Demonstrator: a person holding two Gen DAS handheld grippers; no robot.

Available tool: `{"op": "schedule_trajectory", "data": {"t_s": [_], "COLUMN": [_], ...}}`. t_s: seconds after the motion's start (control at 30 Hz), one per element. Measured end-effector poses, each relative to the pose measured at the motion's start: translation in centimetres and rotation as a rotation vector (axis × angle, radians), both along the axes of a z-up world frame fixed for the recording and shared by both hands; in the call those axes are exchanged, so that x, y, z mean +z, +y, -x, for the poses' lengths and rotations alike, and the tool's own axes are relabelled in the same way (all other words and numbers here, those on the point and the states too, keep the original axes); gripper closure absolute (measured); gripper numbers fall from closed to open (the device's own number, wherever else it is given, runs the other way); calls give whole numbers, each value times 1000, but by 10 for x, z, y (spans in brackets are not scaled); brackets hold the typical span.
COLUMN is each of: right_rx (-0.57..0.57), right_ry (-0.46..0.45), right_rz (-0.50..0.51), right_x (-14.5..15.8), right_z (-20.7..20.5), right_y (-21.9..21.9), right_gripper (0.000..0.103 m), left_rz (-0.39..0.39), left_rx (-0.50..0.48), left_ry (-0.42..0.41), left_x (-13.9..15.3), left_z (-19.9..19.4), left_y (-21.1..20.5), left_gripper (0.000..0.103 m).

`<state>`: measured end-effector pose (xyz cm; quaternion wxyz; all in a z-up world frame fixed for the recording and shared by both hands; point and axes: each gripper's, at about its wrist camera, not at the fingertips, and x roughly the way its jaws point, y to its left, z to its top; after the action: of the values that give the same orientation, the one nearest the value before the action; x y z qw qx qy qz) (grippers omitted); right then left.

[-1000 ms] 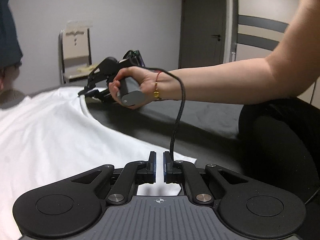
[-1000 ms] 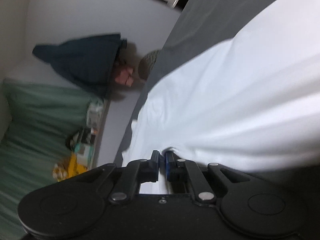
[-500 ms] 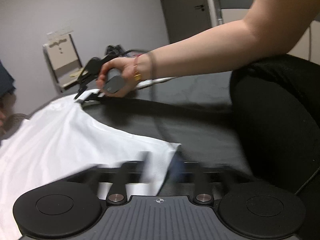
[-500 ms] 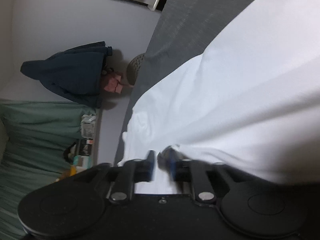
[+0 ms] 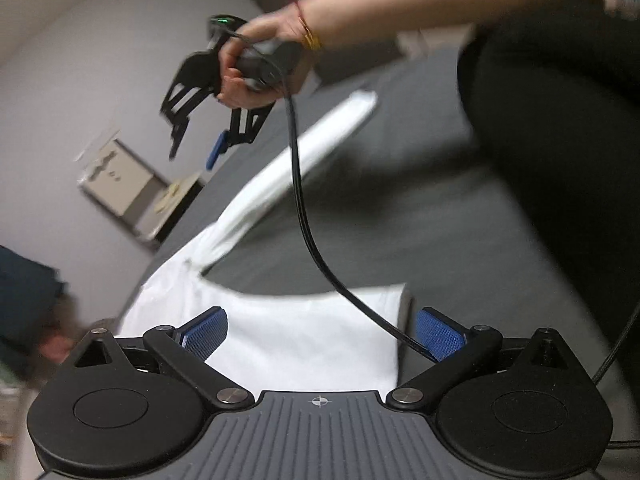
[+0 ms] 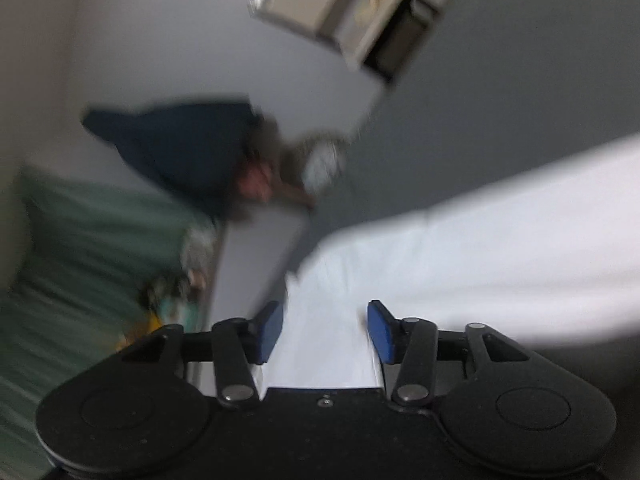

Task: Fold clothes

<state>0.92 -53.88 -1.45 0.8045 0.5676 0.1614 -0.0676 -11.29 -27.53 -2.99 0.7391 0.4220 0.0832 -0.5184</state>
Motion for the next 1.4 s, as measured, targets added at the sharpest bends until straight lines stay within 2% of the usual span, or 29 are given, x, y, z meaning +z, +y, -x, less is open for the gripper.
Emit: {"op": "schedule_trajectory", "data": {"t_s": [0.07,0.1,0.17,0.23,0.27,0.33,0.4,0.43,0.5,0.57,0.6,0.63,0.67,0.73,0.83,0.9,0.97,1.07,1.17,1.23,1.3,1.33,1.37,1.4], "right_rx": [-86,-123,-144,-123,-73,35,148,198,286,335,346,344,341,341,354,371,380,367,282,225,178,192,205,205], "right_ry": [3,17,33,29,-27,-174,-343,-427,-537,-562,-550,-501,-447,-304,-115,-10,52,92,72,59,49,57,64,60], "right_rz": [82,119,156,160,123,39,-53,-103,-204,-258,-266,-251,-237,-229,-237,-245,-260,-210,-171,-145,-118,-98,-81,-76], "right_x": [9,8,3,-4,-6,-9,-10,-12,-17,-23,-25,-27,-29,-39,-61,-78,-98,-108,-115,-119,-124,-126,-129,-131], "right_z": [13,18,20,16,11,0,-11,-14,-19,-24,-27,-31,-35,-44,-65,-81,-90,-110,-125,-135,-145,-150,-154,-155], "right_y": [-17,-23,-30,-33,-33,-30,-27,-26,-29,-29,-28,-25,-23,-18,-5,7,21,44,52,57,62,63,64,64], "right_gripper": [53,53,52,52,52,52,52,51,47,43,43,43,43,43,43,43,45,51,55,59,74,88,96,98], "left_rz": [99,173,296,318,260,72,-71,-114,-155,-181,-208,-237,-270,-311,-311,-303,-280,-194,-92,-55,-35,-28,-19,-11], "left_rx": [-57,-81,-72,30,81,60,-43,-88,-143,-177,-202,-211,-221,-231,-228,-218,-193,-139,-89,-74,-66,-66,-74,-77], "left_ry": [138,197,291,281,237,102,4,-13,-27,-53,-77,-101,-125,-148,-125,-99,-48,46,125,151,168,171,176,183], "left_x": [22,33,49,49,43,23,0,-8,-22,-32,-39,-45,-51,-58,-57,-57,-59,-57,-53,-51,-52,-51,-51,-52], "left_z": [-11,-17,-32,-48,-53,-54,-43,-38,-30,-27,-25,-24,-23,-25,-30,-34,-36,-42,-47,-47,-47,-46,-46,-44], "left_y": [16,26,42,43,35,12,-9,-18,-33,-48,-54,-58,-64,-75,-85,-88,-91,-87,-74,-67,-65,-64,-61,-53], "left_gripper": [0,0,0,0,0,0,0,0,1,4,8,17,32,41,44,58,94,97,98,99,99,100,101,101]}}
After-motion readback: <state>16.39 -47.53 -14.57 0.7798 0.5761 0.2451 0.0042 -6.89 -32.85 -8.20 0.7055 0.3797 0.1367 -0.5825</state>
